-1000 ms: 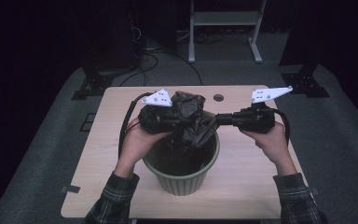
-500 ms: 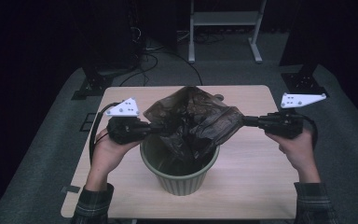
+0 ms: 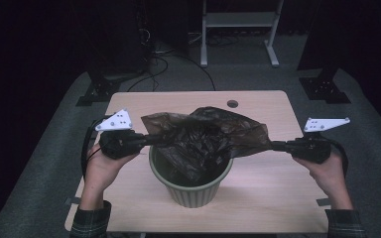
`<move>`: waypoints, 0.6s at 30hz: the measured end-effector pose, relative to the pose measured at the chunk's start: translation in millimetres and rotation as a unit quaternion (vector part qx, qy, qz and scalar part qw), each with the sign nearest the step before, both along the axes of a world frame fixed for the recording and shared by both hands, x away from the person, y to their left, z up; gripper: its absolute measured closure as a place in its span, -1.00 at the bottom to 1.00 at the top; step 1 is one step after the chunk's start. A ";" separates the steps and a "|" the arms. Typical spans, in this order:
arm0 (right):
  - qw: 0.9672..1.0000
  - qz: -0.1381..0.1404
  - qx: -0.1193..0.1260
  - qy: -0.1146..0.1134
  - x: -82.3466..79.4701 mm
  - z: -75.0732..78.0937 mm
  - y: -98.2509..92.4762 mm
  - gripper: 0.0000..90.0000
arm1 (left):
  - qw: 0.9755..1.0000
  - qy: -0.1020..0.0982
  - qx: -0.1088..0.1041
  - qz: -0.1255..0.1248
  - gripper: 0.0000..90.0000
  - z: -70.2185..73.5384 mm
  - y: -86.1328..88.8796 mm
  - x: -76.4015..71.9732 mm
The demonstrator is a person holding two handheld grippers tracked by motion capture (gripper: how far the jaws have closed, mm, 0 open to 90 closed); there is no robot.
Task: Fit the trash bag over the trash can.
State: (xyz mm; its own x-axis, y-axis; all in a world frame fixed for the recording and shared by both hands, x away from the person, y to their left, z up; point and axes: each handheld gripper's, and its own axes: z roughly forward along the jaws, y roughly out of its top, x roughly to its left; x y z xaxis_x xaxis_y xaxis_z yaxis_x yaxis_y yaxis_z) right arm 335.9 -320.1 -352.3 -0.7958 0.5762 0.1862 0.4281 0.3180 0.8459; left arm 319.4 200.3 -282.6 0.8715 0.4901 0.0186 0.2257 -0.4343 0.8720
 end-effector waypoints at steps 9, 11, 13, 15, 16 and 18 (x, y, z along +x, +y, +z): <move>0.998 0.004 0.051 -0.035 -4.2 18.6 -4.6 0.70 | 1.000 0.000 0.007 -0.008 0.99 -1.2 -4.6 0.2; 0.997 0.011 0.057 -0.048 -4.4 28.6 -0.5 0.69 | 1.000 -0.001 0.007 -0.009 0.99 -1.0 -5.7 0.4; 0.996 0.016 0.062 -0.060 -3.6 37.5 4.9 0.66 | 1.000 0.000 0.006 -0.011 0.99 -1.0 -6.1 0.5; 0.995 0.023 0.064 -0.072 -1.8 45.5 11.9 0.65 | 1.000 0.001 0.006 -0.011 0.99 -1.3 -6.2 0.6; 0.995 0.026 0.065 -0.076 -0.2 49.0 15.8 0.62 | 1.000 0.001 0.007 -0.012 0.99 -1.5 -6.2 0.6; 0.994 0.034 0.067 -0.083 3.2 55.5 23.9 0.62 | 1.000 0.002 0.009 -0.012 0.99 -1.9 -5.9 0.7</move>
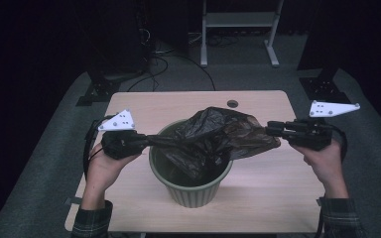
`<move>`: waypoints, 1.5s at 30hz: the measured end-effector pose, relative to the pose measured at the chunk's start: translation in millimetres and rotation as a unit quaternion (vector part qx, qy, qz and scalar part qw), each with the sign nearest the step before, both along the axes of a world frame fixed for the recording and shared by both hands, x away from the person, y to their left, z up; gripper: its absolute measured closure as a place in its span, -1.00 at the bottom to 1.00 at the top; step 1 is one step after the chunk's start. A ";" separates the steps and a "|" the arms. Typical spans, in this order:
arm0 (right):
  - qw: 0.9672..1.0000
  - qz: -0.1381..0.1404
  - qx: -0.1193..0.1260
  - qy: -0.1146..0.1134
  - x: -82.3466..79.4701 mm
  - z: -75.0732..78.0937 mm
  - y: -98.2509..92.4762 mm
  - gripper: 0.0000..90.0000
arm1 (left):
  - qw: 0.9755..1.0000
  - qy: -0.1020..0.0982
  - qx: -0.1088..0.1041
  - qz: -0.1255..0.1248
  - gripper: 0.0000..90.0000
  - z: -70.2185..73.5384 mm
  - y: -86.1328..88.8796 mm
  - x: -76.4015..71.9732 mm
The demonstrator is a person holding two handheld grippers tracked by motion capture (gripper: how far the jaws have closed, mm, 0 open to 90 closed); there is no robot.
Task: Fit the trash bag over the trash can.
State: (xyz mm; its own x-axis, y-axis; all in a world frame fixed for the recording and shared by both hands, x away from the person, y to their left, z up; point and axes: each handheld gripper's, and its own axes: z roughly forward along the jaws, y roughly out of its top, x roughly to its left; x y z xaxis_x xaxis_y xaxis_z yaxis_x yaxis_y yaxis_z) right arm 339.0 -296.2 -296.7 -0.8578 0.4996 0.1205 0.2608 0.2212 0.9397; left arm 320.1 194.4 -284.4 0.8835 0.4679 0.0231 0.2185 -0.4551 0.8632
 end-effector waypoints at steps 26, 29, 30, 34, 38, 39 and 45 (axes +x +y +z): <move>0.996 0.076 -0.034 -0.024 37.6 16.0 102.3 0.94 | 1.000 0.010 -0.004 -0.004 0.99 -5.0 4.6 1.2; 0.996 0.079 -0.033 -0.020 38.5 14.5 105.7 0.99 | 1.000 0.010 -0.003 -0.004 0.99 -5.0 4.9 1.1; 0.996 0.081 -0.029 -0.022 38.2 14.7 105.8 0.94 | 1.000 0.011 -0.003 -0.004 0.99 -5.0 4.8 1.4; 0.995 0.089 -0.015 -0.033 31.9 20.1 105.6 0.65 | 1.000 0.014 -0.006 -0.001 0.99 -5.1 3.5 3.1; 0.994 0.097 -0.014 -0.044 23.0 24.3 105.7 0.49 | 1.000 0.017 -0.004 0.001 0.99 -4.2 2.2 5.7; 0.994 0.097 -0.016 -0.047 20.9 24.7 105.8 0.46 | 1.000 0.018 -0.008 0.002 0.99 -4.1 1.4 6.1; 0.994 0.087 -0.040 -0.059 16.2 21.0 109.9 0.22 | 1.000 0.017 -0.010 -0.001 0.99 -2.6 -1.5 7.0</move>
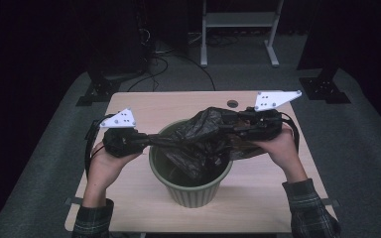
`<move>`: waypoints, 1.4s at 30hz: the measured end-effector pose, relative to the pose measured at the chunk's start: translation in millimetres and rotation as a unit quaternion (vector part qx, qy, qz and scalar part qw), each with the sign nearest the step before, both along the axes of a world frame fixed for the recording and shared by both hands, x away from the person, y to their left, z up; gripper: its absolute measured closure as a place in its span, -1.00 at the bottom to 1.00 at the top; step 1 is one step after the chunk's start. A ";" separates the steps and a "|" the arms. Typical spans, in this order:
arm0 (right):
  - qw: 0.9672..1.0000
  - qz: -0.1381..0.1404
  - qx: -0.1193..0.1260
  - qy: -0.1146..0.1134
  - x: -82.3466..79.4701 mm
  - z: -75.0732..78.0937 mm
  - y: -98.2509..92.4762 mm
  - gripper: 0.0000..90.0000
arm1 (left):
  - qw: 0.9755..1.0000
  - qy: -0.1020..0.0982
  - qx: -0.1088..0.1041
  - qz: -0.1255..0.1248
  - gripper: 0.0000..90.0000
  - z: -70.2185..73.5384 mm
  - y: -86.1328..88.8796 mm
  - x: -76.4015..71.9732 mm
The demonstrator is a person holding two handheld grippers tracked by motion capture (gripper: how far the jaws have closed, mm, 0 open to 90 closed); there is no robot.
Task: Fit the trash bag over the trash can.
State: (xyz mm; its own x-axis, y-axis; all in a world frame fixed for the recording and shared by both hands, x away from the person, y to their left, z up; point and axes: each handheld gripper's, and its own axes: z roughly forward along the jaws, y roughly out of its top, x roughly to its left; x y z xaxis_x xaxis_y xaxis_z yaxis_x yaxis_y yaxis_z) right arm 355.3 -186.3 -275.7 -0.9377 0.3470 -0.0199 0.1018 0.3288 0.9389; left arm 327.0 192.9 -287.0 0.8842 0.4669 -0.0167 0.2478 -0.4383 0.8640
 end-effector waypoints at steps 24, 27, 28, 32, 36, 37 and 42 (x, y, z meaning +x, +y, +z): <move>0.999 0.010 0.025 0.029 16.1 -2.0 7.9 0.93 | 1.000 0.020 -0.001 -0.016 0.99 -7.3 -3.7 2.0; 0.999 0.006 0.033 0.025 12.9 -1.0 -0.8 0.70 | 1.000 0.024 -0.005 -0.009 0.99 -8.4 -2.1 6.2; 0.999 0.005 0.033 0.024 11.4 -0.8 -3.9 0.64 | 1.000 0.025 -0.004 -0.007 0.99 -8.2 -1.1 7.6; 0.999 -0.023 0.029 0.015 7.3 -1.2 -21.4 0.53 | 1.000 0.026 -0.006 0.004 0.99 -7.7 3.6 11.1; 0.998 -0.060 0.032 0.016 8.9 -4.8 -50.6 0.45 | 1.000 0.028 -0.008 0.008 0.99 -8.4 7.9 11.6; 0.997 -0.068 0.032 0.014 9.6 -5.5 -55.9 0.45 | 1.000 0.028 -0.008 0.009 0.99 -8.7 8.5 11.6; 0.994 -0.096 0.040 0.020 18.4 -10.7 -82.4 0.43 | 0.999 0.029 -0.009 0.011 0.99 -8.6 10.6 12.1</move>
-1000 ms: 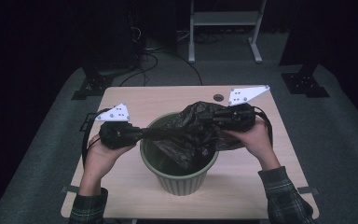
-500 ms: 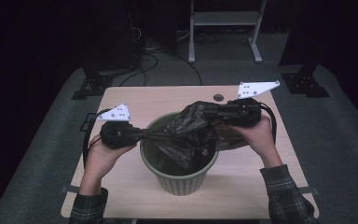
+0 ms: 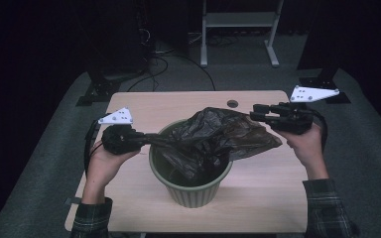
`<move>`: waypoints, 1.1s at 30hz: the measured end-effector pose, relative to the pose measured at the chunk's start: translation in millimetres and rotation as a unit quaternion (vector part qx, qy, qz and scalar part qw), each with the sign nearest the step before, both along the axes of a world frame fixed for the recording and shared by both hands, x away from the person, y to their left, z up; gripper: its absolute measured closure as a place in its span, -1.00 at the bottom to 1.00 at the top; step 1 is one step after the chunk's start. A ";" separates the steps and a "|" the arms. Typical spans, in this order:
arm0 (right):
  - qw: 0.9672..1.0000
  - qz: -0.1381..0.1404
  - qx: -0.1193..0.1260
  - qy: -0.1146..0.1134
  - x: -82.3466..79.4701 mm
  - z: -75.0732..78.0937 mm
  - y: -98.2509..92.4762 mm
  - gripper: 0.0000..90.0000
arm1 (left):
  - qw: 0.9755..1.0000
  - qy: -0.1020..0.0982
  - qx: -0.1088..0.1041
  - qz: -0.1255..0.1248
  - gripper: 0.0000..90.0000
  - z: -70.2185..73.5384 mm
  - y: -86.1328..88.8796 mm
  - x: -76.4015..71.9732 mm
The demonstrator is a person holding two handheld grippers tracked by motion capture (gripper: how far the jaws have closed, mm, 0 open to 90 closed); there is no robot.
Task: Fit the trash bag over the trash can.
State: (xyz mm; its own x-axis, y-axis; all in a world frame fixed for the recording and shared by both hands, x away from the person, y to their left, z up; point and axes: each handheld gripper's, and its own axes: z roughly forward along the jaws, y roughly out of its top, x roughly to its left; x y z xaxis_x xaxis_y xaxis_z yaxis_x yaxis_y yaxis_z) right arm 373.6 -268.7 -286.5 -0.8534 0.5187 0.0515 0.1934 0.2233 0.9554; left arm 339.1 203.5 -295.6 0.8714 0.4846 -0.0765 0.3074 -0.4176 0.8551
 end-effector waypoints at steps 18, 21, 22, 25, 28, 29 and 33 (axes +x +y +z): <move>0.999 0.005 0.002 0.036 41.5 -14.4 25.1 1.00 | 1.000 -0.012 -0.009 0.015 0.59 -1.6 15.8 -2.2; 0.999 0.005 -0.001 0.033 41.5 -10.8 33.6 1.00 | 0.998 -0.047 -0.028 0.024 0.09 7.6 19.4 -7.4; 0.999 0.005 -0.005 0.034 41.3 -9.8 36.2 1.00 | 0.997 -0.058 -0.030 0.028 -0.06 12.3 21.5 -8.9; 0.999 0.007 -0.012 0.029 39.6 -7.9 39.8 1.00 | 0.995 -0.077 -0.041 0.039 -0.21 26.8 28.5 -11.5; 1.000 0.007 -0.014 0.025 37.5 -6.0 39.8 1.00 | 0.994 -0.093 -0.040 0.047 -0.36 40.6 31.2 -12.5; 1.000 0.005 -0.015 0.024 36.8 -5.3 39.5 1.00 | 0.993 -0.097 -0.041 0.048 -0.39 45.0 31.8 -13.0; 1.000 -0.003 -0.018 0.022 34.9 -3.7 34.4 1.00 | 0.991 -0.110 -0.044 0.056 -0.46 50.1 36.5 -15.6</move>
